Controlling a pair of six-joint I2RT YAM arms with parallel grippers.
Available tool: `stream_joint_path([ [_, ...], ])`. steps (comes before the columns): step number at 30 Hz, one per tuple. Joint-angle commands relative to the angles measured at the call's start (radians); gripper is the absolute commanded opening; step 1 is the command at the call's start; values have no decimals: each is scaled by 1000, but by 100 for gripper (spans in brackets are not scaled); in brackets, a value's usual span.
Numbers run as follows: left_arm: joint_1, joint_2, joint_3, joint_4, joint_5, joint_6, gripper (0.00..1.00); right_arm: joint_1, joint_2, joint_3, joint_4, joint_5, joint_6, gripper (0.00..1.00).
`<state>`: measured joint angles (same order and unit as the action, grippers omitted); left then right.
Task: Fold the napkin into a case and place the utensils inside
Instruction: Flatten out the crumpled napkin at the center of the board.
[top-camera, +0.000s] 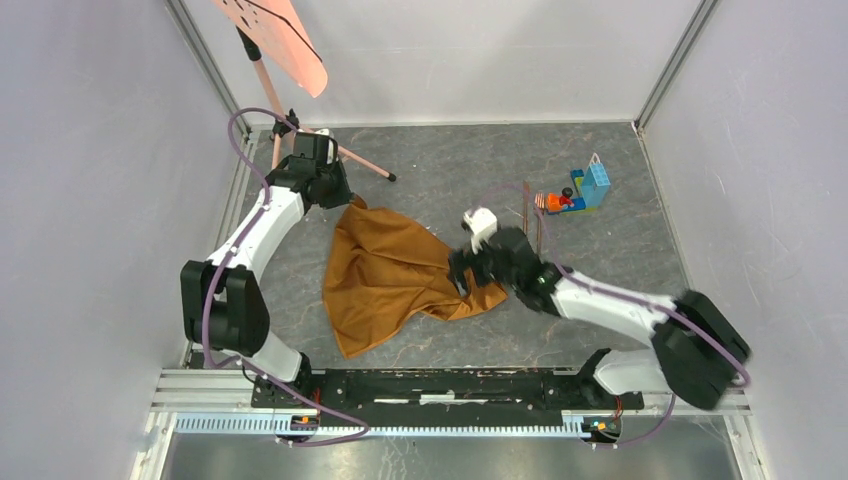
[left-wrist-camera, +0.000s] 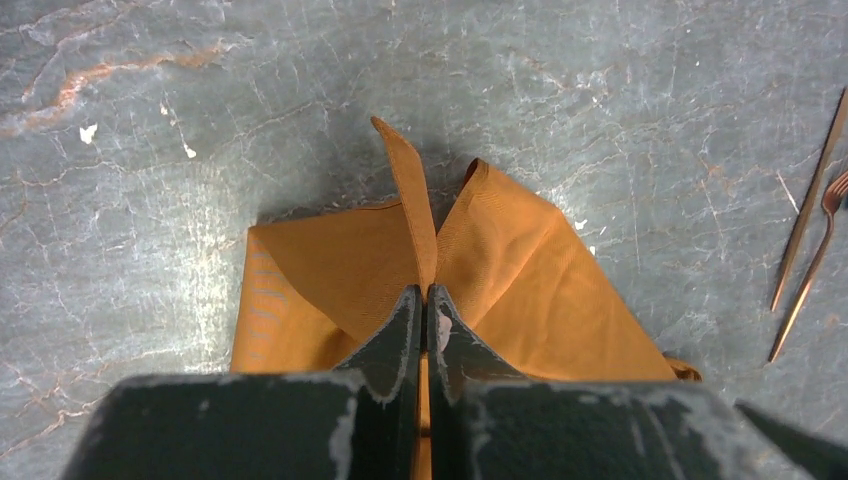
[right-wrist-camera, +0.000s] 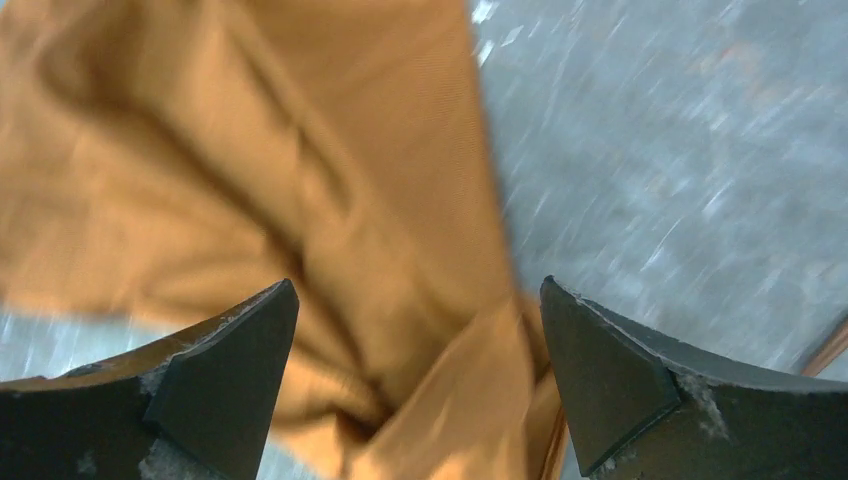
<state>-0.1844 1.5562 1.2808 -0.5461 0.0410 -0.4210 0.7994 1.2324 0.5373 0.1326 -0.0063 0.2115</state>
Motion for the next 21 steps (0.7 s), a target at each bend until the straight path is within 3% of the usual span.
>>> stream_joint_path([
  [1,5,-29,31,-23,17,54,2,-41,254,284,-61,162,-35,98],
  [7,5,-111,-78,-74,-38,34,2,-42,587,622,-113,121,-85,98],
  [10,5,-160,-198,-100,-117,-91,2,-45,678,719,-121,56,-77,94],
  [14,5,-212,-351,-94,-116,-252,2,-39,724,693,-69,47,-44,90],
  [21,5,-243,-476,-41,-91,-317,2,-16,773,651,8,127,-103,77],
])
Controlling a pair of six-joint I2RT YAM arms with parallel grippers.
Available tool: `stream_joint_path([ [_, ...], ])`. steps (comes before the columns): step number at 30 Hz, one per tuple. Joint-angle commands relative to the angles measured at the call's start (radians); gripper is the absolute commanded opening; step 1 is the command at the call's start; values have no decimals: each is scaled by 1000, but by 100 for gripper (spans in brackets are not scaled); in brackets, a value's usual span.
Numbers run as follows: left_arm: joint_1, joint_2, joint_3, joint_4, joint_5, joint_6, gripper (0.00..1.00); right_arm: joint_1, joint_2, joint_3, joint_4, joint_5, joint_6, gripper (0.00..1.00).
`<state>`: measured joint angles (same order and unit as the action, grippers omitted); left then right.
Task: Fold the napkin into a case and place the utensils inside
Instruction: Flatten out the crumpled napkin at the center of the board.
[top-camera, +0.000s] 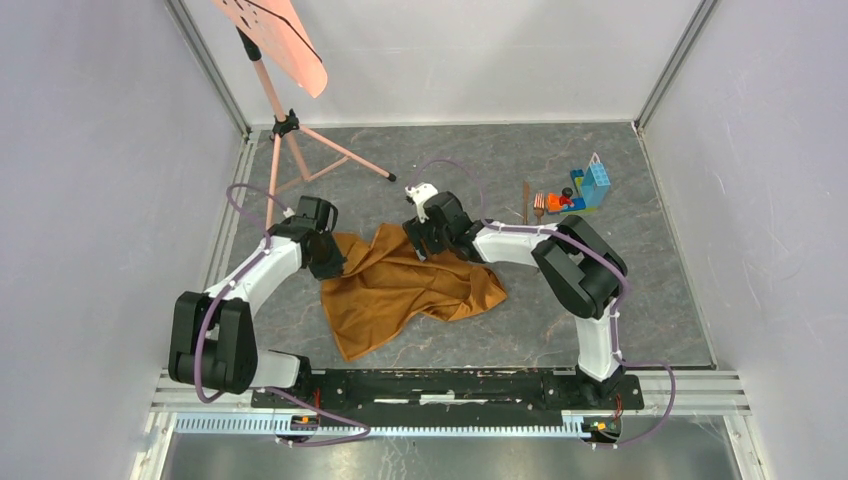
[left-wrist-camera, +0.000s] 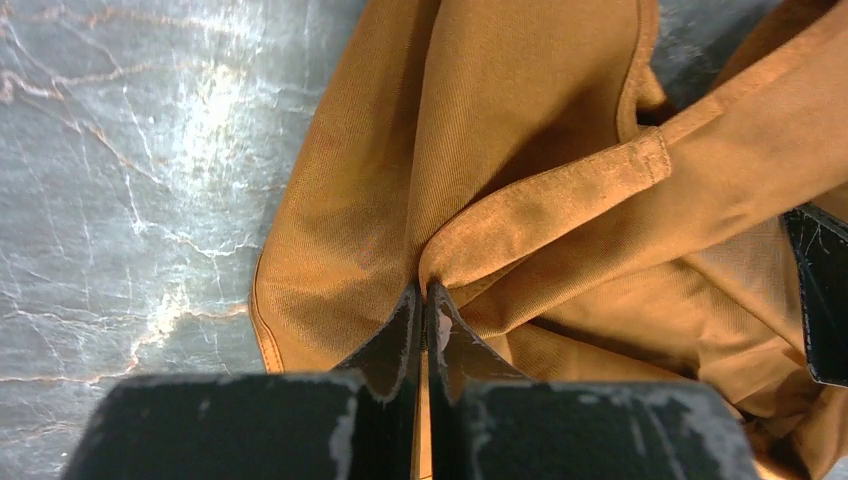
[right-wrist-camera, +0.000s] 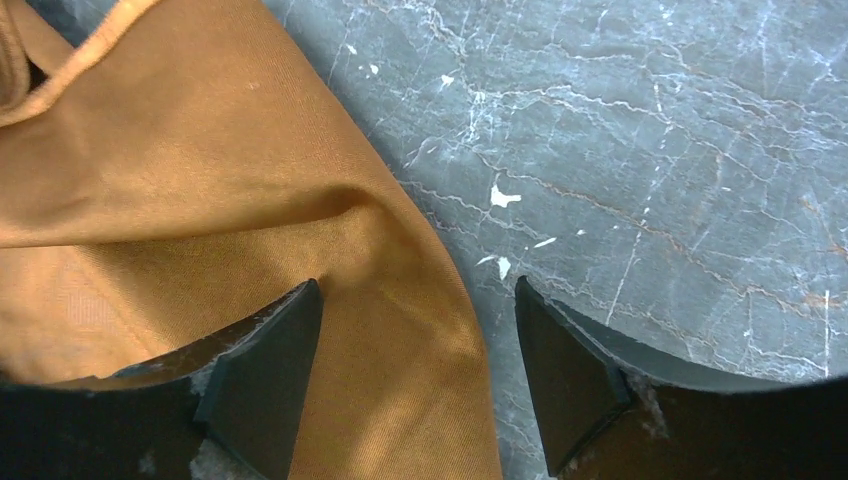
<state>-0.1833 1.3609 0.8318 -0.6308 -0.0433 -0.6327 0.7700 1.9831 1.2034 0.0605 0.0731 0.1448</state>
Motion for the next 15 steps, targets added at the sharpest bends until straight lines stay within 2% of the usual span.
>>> stream_joint_path([
  [1,4,-56,-39,52,-12,-111,2,14,25,-22,106,47,-40,73],
  [2,4,-61,-54,62,-16,-113,2,14,30,-19,118,47,-48,68],
  [4,4,-63,-67,79,-11,-114,2,12,34,3,118,50,-62,50],
  [6,4,-53,-65,96,8,-110,2,10,12,24,108,27,-86,17],
  [8,4,-40,-48,94,17,-108,2,12,-44,40,56,33,-117,0],
  [11,4,-36,-32,103,4,-105,2,23,-190,-24,-2,7,-129,0],
  [15,7,-23,-9,114,-23,-92,2,88,-331,-244,-27,-133,-31,0],
])
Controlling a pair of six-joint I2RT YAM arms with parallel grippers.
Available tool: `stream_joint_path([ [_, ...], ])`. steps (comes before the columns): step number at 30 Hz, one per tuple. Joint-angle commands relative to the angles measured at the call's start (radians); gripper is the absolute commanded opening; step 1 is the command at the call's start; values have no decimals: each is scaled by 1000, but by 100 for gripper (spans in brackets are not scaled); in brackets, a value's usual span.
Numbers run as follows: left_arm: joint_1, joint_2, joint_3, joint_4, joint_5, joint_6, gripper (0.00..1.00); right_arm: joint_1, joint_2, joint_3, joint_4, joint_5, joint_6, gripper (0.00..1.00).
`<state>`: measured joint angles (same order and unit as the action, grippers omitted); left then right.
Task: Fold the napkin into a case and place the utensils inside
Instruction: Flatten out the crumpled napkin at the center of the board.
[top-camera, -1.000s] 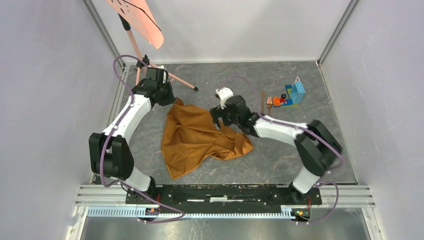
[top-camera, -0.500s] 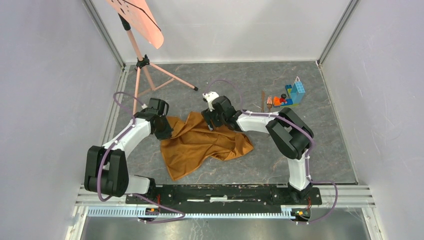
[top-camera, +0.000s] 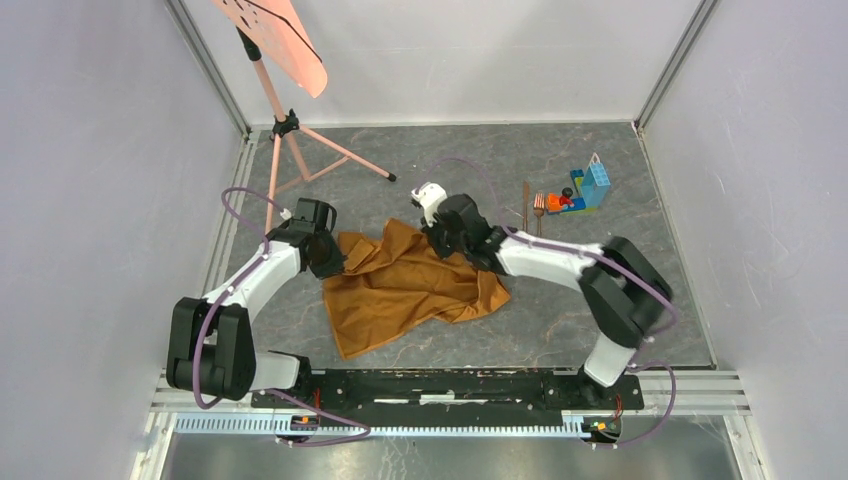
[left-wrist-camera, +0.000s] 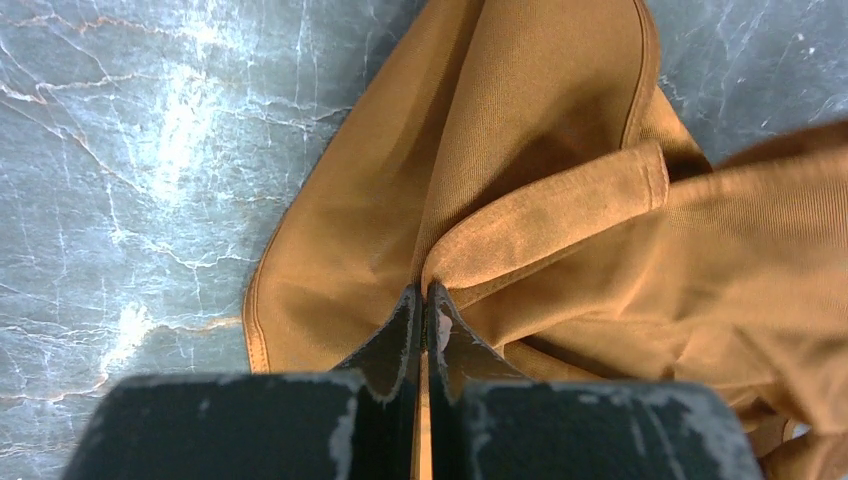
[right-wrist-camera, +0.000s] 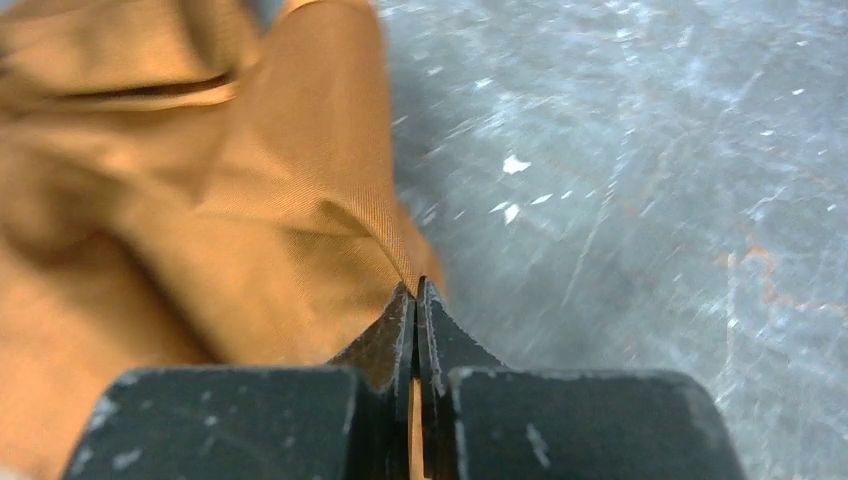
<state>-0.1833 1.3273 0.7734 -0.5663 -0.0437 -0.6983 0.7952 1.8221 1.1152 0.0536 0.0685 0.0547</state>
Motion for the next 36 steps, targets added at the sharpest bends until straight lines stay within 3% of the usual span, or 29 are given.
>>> stream_joint_path([
  [1,7,17,53,51,-32,-24,2,95,-196,-220,20,-215,87,2],
  [3,9,30,58,58,-36,-18,2,159,-224,-346,111,-361,143,17],
  [5,10,47,62,59,-33,-7,2,189,-249,-386,146,-431,166,43],
  [9,11,67,61,60,-38,7,2,143,-359,-339,95,-292,109,81],
  [11,11,66,51,65,-35,8,2,112,-366,-324,112,-225,98,89],
  [21,11,26,26,53,-41,32,2,53,-98,-46,67,-121,56,87],
  [24,11,11,26,42,-57,41,2,41,-48,2,89,-24,92,90],
  [28,11,-3,30,33,-58,48,2,39,23,112,-23,79,115,89],
  [32,12,-16,25,30,-52,48,2,27,-55,61,-74,-8,116,85],
  [36,12,-32,2,35,-59,34,2,27,-189,-167,-68,-41,148,86],
])
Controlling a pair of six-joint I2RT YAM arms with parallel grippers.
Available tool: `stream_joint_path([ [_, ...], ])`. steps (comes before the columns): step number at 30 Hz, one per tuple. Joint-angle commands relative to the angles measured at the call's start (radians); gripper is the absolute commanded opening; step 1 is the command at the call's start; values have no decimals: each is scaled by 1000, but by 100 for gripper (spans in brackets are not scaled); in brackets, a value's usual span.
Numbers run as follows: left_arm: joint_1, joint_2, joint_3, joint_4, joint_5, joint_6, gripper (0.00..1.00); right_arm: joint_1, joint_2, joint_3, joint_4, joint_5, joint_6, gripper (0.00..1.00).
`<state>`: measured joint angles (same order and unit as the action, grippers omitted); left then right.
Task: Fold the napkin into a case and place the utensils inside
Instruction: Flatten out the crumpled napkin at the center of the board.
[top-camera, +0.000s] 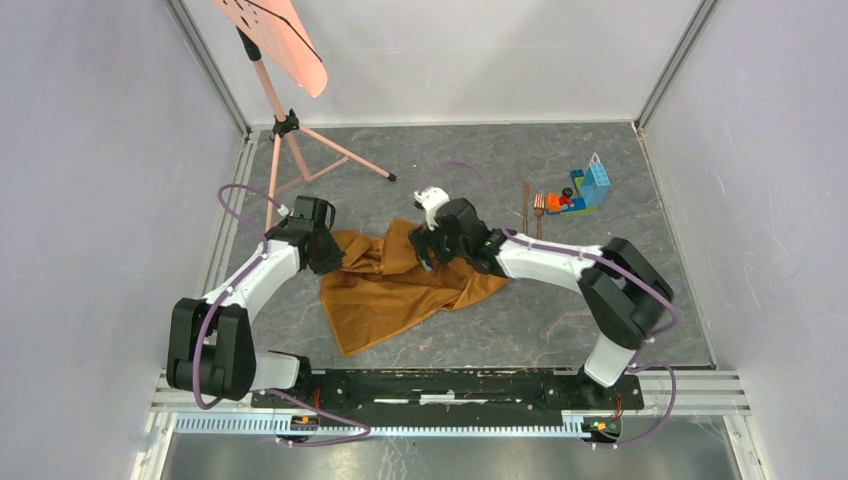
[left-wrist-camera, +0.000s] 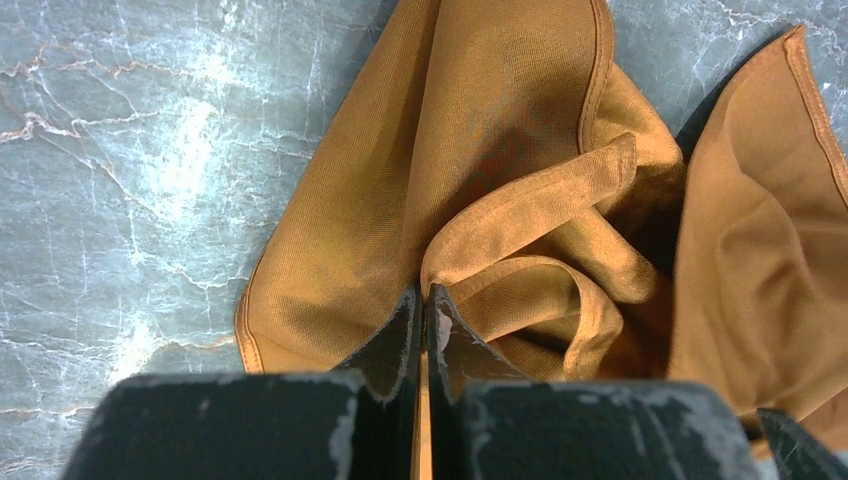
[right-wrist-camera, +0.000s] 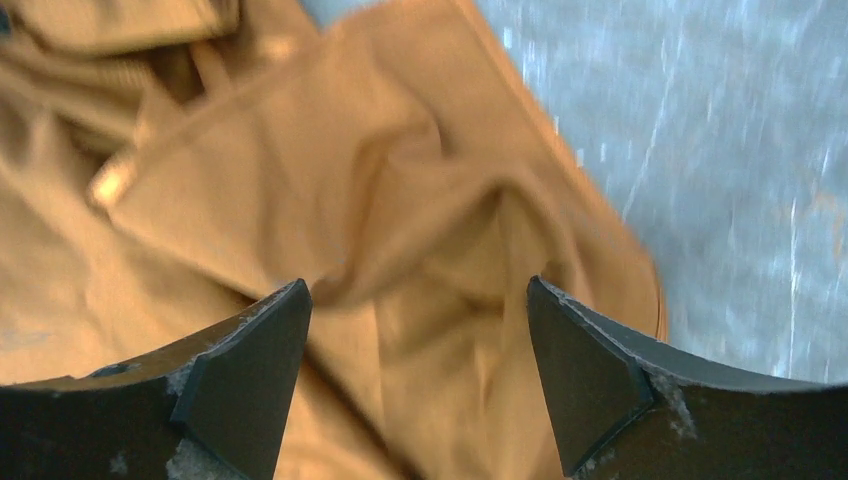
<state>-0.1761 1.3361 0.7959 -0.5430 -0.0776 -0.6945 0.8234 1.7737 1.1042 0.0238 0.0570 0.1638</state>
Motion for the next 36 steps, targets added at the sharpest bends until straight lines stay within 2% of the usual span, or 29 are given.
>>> stream_joint_path([
  [1,4,-42,-25,12,-27,24,2,-1,-166,-205,-35,-71,43,85],
  [4,6,-44,-39,12,-30,1,2,14,-234,-320,17,-253,29,82],
  [6,6,-46,-49,18,-36,-10,2,32,-269,-303,7,-237,2,82],
  [9,6,-43,-64,29,-37,-23,2,39,-267,-216,26,-148,-37,88],
  [15,5,-55,-70,23,-22,-19,2,31,21,217,-102,21,-120,90],
  [20,6,-83,-75,16,7,-10,2,27,216,444,-114,84,-190,89],
  [26,6,-113,-78,14,26,6,2,23,383,608,-139,131,-230,87],
  [31,5,-118,-79,15,32,16,2,22,467,664,-150,152,-212,76],
  [36,6,-106,-72,20,33,18,2,21,495,638,-132,163,-192,67],
])
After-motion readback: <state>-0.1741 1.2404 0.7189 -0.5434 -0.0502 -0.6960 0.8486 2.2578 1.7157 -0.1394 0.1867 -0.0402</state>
